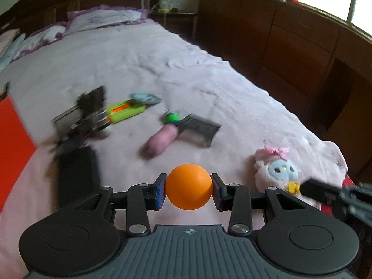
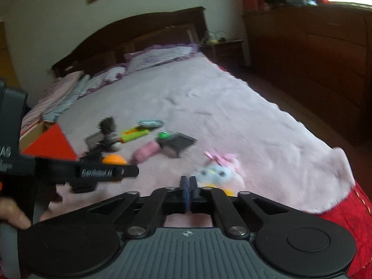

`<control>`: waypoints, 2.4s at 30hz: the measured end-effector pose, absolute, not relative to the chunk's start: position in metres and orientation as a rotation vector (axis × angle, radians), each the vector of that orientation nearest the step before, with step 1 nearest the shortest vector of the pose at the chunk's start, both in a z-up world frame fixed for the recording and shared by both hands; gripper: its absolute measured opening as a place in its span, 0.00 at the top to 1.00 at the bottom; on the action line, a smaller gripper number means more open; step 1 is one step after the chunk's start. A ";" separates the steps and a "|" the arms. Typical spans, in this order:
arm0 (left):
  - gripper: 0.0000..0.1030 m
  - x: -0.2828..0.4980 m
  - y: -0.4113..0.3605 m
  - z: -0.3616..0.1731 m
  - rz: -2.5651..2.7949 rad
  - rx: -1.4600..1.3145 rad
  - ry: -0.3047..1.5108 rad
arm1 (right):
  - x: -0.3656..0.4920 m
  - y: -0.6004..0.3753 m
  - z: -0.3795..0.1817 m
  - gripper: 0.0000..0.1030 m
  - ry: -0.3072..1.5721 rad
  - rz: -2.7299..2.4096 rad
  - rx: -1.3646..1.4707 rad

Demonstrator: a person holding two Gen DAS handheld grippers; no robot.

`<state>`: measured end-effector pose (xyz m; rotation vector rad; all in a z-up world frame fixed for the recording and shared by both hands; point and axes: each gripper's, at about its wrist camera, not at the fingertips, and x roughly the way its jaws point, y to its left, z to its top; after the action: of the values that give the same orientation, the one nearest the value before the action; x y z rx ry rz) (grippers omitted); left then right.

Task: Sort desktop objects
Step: 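Close the left gripper around the orange ping-pong ball, then carry the orange ball with the left gripper while the right gripper carries the plush toy to the box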

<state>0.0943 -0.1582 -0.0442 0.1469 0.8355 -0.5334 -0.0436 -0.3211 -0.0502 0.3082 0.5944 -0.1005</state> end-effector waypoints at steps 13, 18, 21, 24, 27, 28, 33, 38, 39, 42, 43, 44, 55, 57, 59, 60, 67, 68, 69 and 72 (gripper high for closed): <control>0.61 0.069 -0.111 -0.040 -0.471 0.124 0.863 | -0.044 -0.296 -0.053 0.88 0.695 -0.091 0.293; 0.59 0.065 -0.116 -0.043 -0.488 0.145 0.866 | -0.044 -0.308 -0.072 0.81 0.767 -0.181 0.315; 0.56 0.064 -0.119 -0.051 -0.491 0.160 0.888 | -0.043 -0.310 -0.081 0.77 0.790 -0.207 0.317; 0.50 0.062 -0.119 -0.057 -0.477 0.172 0.902 | -0.043 -0.310 -0.089 0.73 0.803 -0.217 0.314; 0.45 0.063 -0.118 -0.060 -0.461 0.180 0.908 | -0.042 -0.310 -0.094 0.69 0.809 -0.231 0.306; 0.45 0.063 -0.117 -0.061 -0.459 0.181 0.908 | -0.040 -0.311 -0.095 0.68 0.812 -0.235 0.306; 0.45 0.065 -0.120 -0.069 -0.469 0.190 0.929 | -0.037 -0.311 -0.100 0.65 0.813 -0.247 0.309; 0.45 0.066 -0.125 -0.076 -0.481 0.200 0.949 | -0.034 -0.310 -0.102 0.62 0.809 -0.252 0.308; 0.46 0.066 -0.126 -0.078 -0.482 0.203 0.951 | -0.034 -0.310 -0.103 0.61 0.808 -0.253 0.308; 0.50 0.066 -0.128 -0.081 -0.488 0.212 0.955 | -0.032 -0.309 -0.104 0.75 0.805 -0.256 0.307; 0.52 0.066 -0.129 -0.081 -0.490 0.215 0.953 | -0.032 -0.309 -0.105 0.75 0.804 -0.257 0.306; 0.58 0.066 -0.129 -0.080 -0.492 0.215 0.950 | -0.031 -0.309 -0.106 0.75 0.803 -0.258 0.306; 0.61 0.064 -0.117 -0.053 -0.490 0.160 0.881 | -0.047 -0.286 -0.046 0.75 0.622 -0.099 0.271; 0.61 0.063 -0.112 -0.045 -0.484 0.144 0.863 | -0.049 -0.282 -0.034 0.75 0.588 -0.069 0.266; 0.61 0.062 -0.105 -0.036 -0.474 0.126 0.849 | -0.048 -0.277 -0.023 0.75 0.563 -0.038 0.263; 0.61 0.062 -0.101 -0.032 -0.467 0.118 0.842 | -0.046 -0.274 -0.018 0.75 0.554 -0.025 0.258; 0.61 0.057 -0.070 -0.013 -0.407 0.088 0.811 | -0.040 -0.251 -0.003 0.75 0.541 0.053 0.238; 0.61 0.056 -0.066 -0.012 -0.397 0.084 0.808 | -0.039 -0.248 -0.003 0.75 0.544 0.064 0.238; 0.61 0.054 -0.061 -0.011 -0.388 0.079 0.806 | -0.039 -0.244 -0.002 0.75 0.546 0.074 0.238; 0.61 0.050 -0.046 -0.008 -0.360 0.059 0.801 | -0.037 -0.231 0.000 0.75 0.551 0.105 0.228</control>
<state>0.0502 -0.0456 -0.0081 0.0593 0.8012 -0.3603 -0.0371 -0.2311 0.0001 0.2280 0.5507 0.1055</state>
